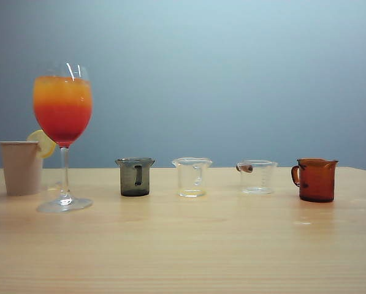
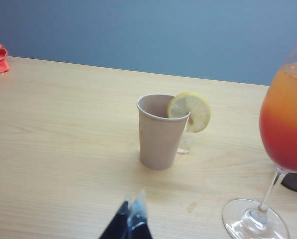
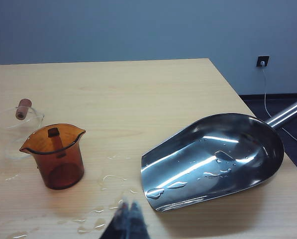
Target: Pick up the lemon slice from the paper cup on the left and carefully insert it into the rim of the goblet.
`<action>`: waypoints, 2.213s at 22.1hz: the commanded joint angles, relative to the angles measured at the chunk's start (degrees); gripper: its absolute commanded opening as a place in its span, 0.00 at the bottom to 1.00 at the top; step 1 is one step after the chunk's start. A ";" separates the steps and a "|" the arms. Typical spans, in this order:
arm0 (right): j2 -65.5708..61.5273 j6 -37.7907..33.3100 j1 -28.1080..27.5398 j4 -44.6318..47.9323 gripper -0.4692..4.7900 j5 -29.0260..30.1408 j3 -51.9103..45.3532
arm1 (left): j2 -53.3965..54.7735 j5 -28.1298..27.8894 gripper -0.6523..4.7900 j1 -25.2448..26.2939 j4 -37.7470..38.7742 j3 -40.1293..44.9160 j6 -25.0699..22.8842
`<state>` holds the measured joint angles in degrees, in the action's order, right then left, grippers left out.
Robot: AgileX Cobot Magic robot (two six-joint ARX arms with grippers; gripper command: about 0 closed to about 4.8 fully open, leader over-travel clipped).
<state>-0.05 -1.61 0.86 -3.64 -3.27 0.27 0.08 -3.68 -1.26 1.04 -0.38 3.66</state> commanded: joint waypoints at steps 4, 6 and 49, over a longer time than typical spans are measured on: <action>-0.02 0.13 0.04 0.20 0.08 -0.26 -0.20 | 0.02 -0.11 0.11 0.00 -0.76 -0.15 -0.20; -0.02 0.13 0.04 0.04 0.08 -0.26 -0.20 | 0.02 -0.09 0.11 0.00 -0.76 -0.15 -0.20; -56.96 -4.13 39.60 18.97 0.08 11.96 42.14 | 80.56 48.52 0.11 15.72 -5.79 -51.08 -23.26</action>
<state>-57.04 -5.69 40.47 13.74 8.88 42.15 79.92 44.36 14.48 -4.01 -51.31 -19.16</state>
